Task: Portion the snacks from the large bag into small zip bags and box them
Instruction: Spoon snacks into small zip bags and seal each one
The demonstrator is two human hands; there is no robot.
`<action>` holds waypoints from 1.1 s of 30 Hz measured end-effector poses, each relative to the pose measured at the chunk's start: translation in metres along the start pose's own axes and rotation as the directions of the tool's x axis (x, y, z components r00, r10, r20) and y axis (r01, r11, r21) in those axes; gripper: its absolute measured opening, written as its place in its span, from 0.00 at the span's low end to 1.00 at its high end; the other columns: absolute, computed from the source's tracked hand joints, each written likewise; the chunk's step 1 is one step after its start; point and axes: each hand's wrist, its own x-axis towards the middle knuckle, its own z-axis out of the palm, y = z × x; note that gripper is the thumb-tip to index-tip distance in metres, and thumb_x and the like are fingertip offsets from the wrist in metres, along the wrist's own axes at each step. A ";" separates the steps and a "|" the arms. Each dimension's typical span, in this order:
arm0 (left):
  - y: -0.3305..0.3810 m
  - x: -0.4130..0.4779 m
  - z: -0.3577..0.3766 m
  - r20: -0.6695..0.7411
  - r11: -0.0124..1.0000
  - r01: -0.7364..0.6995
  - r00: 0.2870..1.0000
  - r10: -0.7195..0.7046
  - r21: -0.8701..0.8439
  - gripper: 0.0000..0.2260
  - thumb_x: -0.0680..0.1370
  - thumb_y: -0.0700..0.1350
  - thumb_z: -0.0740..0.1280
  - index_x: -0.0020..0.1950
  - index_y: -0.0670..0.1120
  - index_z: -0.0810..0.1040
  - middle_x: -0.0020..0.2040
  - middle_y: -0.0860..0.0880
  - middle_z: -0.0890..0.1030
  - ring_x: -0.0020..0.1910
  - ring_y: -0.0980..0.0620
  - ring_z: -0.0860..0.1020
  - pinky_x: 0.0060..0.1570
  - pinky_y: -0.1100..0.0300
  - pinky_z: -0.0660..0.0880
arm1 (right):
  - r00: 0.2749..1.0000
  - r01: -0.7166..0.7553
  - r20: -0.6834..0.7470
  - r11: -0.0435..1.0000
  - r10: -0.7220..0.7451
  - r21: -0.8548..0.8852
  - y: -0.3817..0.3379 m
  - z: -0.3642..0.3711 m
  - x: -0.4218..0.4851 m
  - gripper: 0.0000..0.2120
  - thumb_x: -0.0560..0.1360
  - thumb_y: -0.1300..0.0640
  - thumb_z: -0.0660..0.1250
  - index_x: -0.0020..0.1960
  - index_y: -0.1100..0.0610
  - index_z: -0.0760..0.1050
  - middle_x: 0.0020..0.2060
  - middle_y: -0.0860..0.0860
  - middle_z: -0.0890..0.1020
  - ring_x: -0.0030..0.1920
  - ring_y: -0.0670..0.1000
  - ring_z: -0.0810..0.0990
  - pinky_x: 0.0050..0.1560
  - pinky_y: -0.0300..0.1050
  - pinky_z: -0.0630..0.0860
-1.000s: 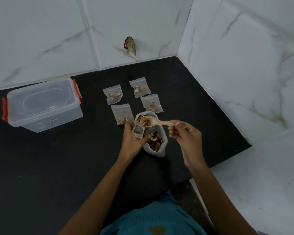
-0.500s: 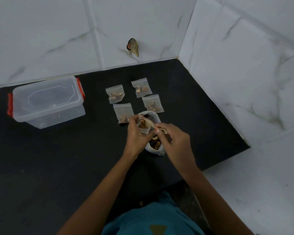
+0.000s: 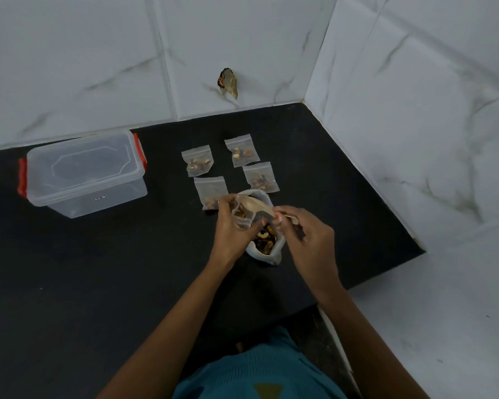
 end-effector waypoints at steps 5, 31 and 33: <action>0.000 -0.003 -0.003 0.012 1.000 -0.003 1.000 0.003 -0.010 0.26 0.68 0.35 0.74 0.57 0.47 0.62 0.52 0.57 0.70 0.52 0.63 0.72 0.48 0.77 0.70 | 0.879 -0.398 -0.107 0.839 0.464 0.371 -0.007 -0.007 0.007 0.07 0.76 0.63 0.62 0.48 0.54 0.78 0.36 0.47 0.81 0.38 0.41 0.80 0.41 0.34 0.77; 0.001 -0.012 -0.016 -0.005 0.999 -0.002 1.000 0.002 -0.045 0.26 0.69 0.35 0.73 0.59 0.48 0.63 0.52 0.60 0.69 0.50 0.69 0.72 0.48 0.77 0.71 | 0.834 -0.502 0.002 0.761 0.552 -0.412 0.060 0.027 -0.017 0.05 0.74 0.57 0.67 0.44 0.58 0.77 0.44 0.53 0.77 0.41 0.46 0.75 0.39 0.37 0.73; 0.001 -0.011 -0.015 -0.010 0.998 -0.032 0.999 0.031 -0.055 0.26 0.69 0.33 0.73 0.58 0.47 0.63 0.51 0.58 0.69 0.49 0.70 0.73 0.46 0.76 0.71 | 0.853 -0.500 0.002 0.819 0.522 -0.281 0.050 0.024 -0.010 0.03 0.73 0.60 0.68 0.41 0.57 0.76 0.43 0.54 0.77 0.38 0.44 0.75 0.37 0.32 0.72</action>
